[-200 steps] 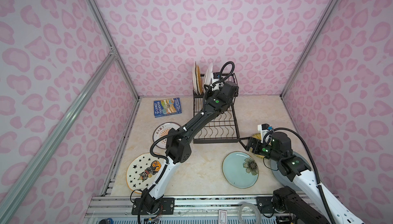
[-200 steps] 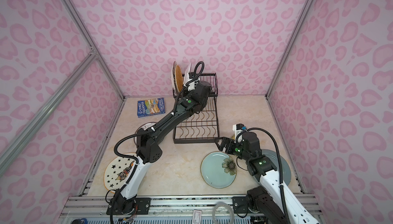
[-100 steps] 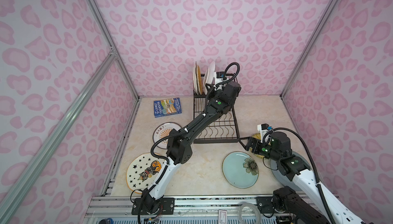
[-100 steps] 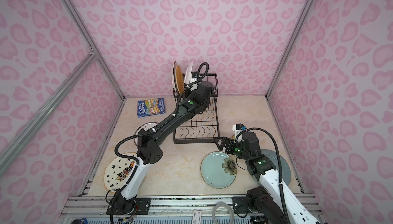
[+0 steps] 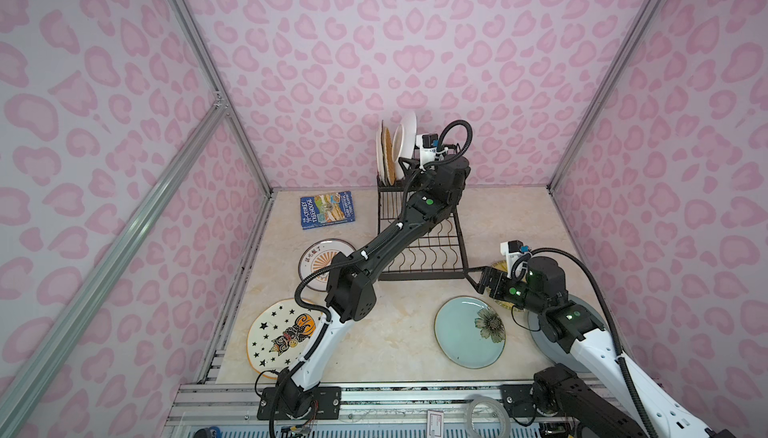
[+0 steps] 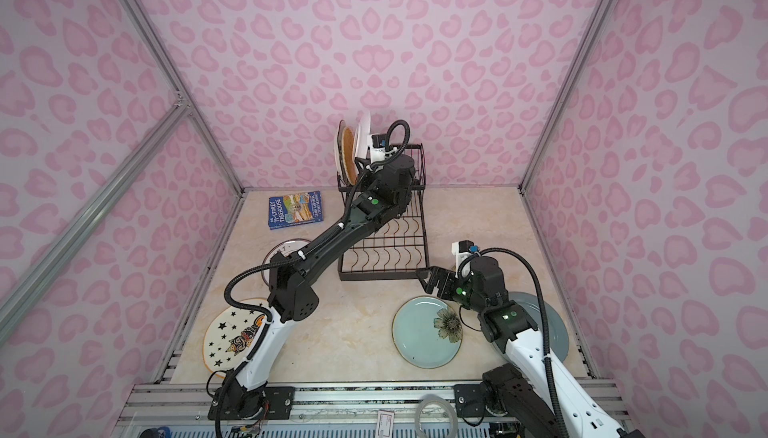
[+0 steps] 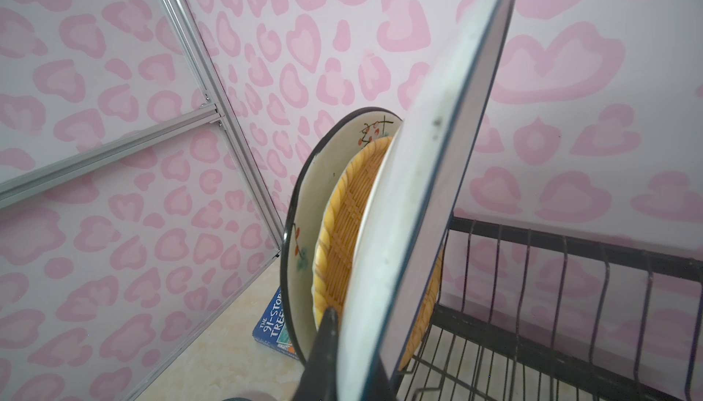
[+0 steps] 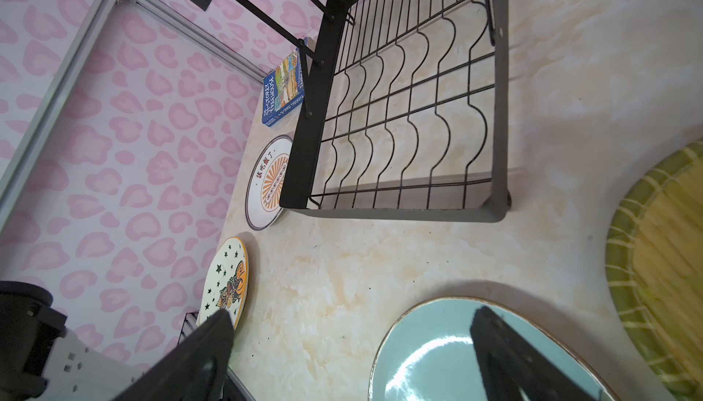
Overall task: Load the plates into the dish rack
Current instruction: 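Press the white plate down into the slot with the left gripper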
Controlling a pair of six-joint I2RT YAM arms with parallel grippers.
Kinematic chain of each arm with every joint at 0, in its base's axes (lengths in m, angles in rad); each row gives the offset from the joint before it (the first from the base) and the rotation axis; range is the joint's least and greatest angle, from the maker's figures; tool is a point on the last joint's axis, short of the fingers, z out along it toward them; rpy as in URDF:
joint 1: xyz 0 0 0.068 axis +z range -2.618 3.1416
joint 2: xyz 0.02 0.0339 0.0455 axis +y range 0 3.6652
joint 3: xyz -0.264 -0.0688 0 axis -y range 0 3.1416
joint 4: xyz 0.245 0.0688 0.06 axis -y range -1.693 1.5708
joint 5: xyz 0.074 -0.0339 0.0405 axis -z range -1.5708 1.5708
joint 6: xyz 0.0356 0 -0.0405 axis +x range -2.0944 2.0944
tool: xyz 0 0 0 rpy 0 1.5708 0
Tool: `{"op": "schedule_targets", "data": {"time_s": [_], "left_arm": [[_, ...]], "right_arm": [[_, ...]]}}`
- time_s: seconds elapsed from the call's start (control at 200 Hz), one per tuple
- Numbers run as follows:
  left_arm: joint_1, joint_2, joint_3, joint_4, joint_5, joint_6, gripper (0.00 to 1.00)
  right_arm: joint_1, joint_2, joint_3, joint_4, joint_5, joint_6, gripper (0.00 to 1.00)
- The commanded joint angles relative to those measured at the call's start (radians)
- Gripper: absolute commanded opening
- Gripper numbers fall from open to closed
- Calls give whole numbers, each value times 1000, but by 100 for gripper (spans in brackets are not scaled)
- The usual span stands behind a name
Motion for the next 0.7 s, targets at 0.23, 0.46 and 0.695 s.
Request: {"op": "schedule_targets", "data": {"time_s": [0.23,0.46,0.695], "left_arm": [[5,-54,18,-1,-1,-69,2],[6,-43,15,-61,27,-131,2],[19,-45,14,-202,81,-273,2]], "right_arm": [[0,10,-24,46,4,-2,97],[0,9,-27,46,4,-8,97],[0,13,-27,46,6,-9,97]]}}
